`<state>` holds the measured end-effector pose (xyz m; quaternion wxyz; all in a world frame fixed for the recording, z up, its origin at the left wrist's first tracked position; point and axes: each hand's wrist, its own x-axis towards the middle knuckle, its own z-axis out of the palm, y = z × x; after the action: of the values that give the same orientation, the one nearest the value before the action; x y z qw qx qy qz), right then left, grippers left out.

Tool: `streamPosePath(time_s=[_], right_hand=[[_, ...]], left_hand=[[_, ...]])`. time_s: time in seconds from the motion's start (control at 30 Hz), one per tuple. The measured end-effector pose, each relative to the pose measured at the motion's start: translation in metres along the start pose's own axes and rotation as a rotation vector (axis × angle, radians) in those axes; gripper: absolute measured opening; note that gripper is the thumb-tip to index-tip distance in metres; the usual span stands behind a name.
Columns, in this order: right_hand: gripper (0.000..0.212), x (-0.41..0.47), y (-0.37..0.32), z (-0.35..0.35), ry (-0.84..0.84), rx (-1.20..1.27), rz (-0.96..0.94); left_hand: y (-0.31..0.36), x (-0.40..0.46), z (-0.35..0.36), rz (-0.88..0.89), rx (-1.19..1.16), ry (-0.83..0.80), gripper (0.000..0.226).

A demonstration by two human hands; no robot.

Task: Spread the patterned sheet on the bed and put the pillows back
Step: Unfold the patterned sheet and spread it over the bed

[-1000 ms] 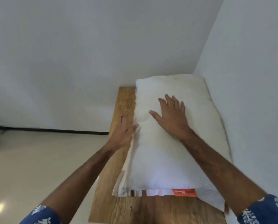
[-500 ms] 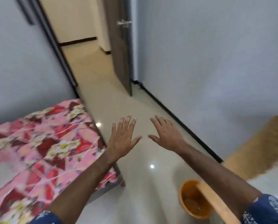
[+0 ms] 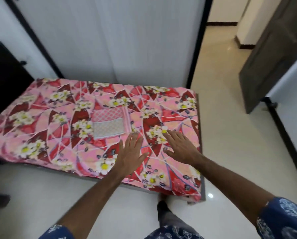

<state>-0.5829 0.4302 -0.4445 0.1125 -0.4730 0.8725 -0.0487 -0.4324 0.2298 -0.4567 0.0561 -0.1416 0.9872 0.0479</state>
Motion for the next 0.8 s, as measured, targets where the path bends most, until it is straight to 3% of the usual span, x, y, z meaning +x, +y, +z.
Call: streamPosePath(time_s=[0.33,0.47,0.63,0.8], right_hand=[[0.074,0.227,-0.016,0.053,-0.262,0.108,-0.152],[0.073,0.304,-0.021,0.093,-0.339,0.097,-0.198],[0.073,0.386,-0.041,0.165,-0.417,0.103,-0.202],[0.082,0.455,-0.062,0.253,-0.336,0.010,-0.267]], left_hand=[[-0.147,0.086,0.037,-0.316,-0.056,-0.308,0.062],[-0.198,0.122,0.075,-0.395,-0.112,-0.356,0.052],[-0.261,0.171,0.155,-0.424,-0.181,-0.405,0.059],[-0.324,0.223,0.239,-0.448,-0.182,-0.256,0.083]])
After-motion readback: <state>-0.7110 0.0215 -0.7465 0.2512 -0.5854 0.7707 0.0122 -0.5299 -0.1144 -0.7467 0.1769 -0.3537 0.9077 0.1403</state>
